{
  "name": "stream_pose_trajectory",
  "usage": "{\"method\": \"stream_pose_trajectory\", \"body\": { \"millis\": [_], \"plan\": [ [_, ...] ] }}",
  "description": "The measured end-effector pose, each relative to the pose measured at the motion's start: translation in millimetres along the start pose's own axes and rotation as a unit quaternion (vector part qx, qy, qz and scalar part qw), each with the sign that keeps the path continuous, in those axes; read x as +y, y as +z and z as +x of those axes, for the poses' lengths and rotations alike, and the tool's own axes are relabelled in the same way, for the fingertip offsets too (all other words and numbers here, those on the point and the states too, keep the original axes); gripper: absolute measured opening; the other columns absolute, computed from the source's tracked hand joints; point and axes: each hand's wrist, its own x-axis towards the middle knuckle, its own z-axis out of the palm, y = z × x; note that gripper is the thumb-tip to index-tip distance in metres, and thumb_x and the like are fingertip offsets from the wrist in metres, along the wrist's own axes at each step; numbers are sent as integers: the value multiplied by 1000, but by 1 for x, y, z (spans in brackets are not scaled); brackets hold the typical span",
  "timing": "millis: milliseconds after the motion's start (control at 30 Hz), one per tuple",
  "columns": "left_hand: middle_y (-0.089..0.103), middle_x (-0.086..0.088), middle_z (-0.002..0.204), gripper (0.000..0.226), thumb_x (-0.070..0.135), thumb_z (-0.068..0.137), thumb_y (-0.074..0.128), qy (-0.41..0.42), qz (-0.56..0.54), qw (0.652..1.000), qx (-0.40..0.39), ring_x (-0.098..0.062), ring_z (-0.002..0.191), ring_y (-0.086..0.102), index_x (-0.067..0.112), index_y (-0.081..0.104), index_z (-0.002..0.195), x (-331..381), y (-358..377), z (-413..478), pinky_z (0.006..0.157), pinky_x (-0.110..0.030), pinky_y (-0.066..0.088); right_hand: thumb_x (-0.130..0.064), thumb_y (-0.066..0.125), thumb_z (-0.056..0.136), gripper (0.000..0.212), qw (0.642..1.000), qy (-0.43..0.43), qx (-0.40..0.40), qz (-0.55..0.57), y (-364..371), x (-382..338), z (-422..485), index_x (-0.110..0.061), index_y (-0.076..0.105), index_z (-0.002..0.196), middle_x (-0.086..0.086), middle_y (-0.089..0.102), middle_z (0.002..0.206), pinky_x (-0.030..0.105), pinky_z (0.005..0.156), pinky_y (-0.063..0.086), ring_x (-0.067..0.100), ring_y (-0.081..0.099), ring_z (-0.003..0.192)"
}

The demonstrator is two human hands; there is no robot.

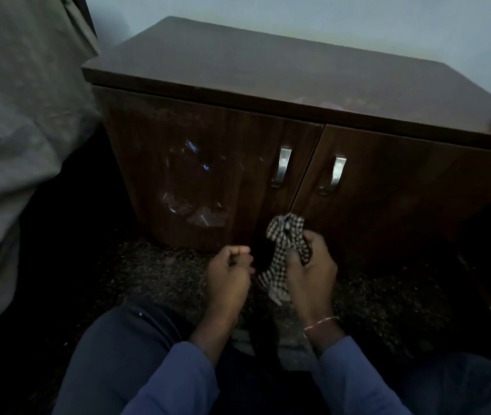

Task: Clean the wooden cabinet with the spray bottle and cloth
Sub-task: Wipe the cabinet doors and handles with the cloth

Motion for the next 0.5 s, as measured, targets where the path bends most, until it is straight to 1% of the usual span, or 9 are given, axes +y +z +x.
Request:
{"method": "stream_pose_trajectory", "body": {
  "millis": [33, 100, 167, 200, 233, 300, 367, 400, 500],
  "plan": [
    [70, -8, 83, 19, 9, 94, 56, 7, 0, 1000, -2, -15, 67, 62, 20, 66, 84, 0, 1, 0, 60, -28, 48, -12, 63, 80, 31, 999, -14, 37, 29, -7, -18, 8, -16, 61, 111, 1, 68, 104, 33, 85, 52, 20, 65, 95],
    [70, -7, 80, 20, 9, 95, 56, 16, -2, 1000, -2, -16, 67, 61, 21, 67, 84, -1, 1, -1, 57, -28, 47, -1, 68, 78, 30, 987, -104, 119, 42, -21, -58, 27, -12, 62, 105, 3, 63, 102, 23, 85, 49, 14, 60, 95],
    [71, -7, 82, 21, 8, 95, 55, 5, -5, 1000, 1, -16, 66, 62, 21, 67, 84, -2, 0, 0, 54, -26, 47, 2, 68, 75, 25, 962, -203, 182, 2, -31, -90, 50, -5, 67, 100, 9, 62, 97, 11, 85, 42, 10, 56, 92],
    [71, -7, 82, 21, 7, 95, 55, 3, -10, 1000, 4, -15, 65, 62, 20, 67, 84, -1, 1, 1, 54, -25, 47, 1, 67, 75, 25, 954, -228, 195, -24, -33, -102, 62, -4, 69, 100, 10, 63, 97, 10, 84, 42, 11, 57, 91],
    [71, -7, 82, 21, 6, 95, 55, 4, -14, 1000, 5, -14, 65, 62, 19, 67, 84, -1, 1, 1, 54, -25, 46, -2, 67, 75, 26, 951, -234, 195, -51, -32, -111, 69, -7, 71, 100, 9, 65, 99, 13, 82, 45, 13, 59, 90],
    [70, -7, 78, 21, 2, 94, 55, 18, -20, 1000, 6, -5, 61, 62, 15, 68, 83, 2, 4, 0, 55, -19, 47, -8, 69, 75, 27, 951, -228, 181, -104, -22, -116, 70, -12, 73, 101, 4, 67, 104, 28, 73, 53, 19, 65, 87],
    [66, -4, 73, 20, -3, 94, 53, 37, -23, 999, 5, 8, 53, 57, 6, 68, 85, 4, 5, 0, 52, -6, 43, -10, 70, 77, 29, 957, -215, 148, -126, -9, -109, 60, -15, 73, 105, 0, 68, 109, 29, 70, 53, 21, 67, 88],
    [65, -2, 72, 19, -5, 93, 53, 39, -21, 999, 1, 11, 51, 56, 4, 68, 85, 4, 5, -1, 51, -3, 41, -10, 70, 78, 31, 961, -204, 135, -126, -5, -103, 54, -15, 72, 108, -1, 68, 111, 29, 71, 54, 20, 68, 90],
    [65, -1, 70, 23, -6, 93, 53, 41, -17, 999, -6, 11, 50, 56, 8, 68, 80, 4, 6, -3, 50, -3, 41, -12, 70, 81, 32, 972, -166, 111, -123, -7, -97, 53, -16, 71, 112, -1, 68, 112, 30, 73, 53, 21, 68, 91]
  ]
}}
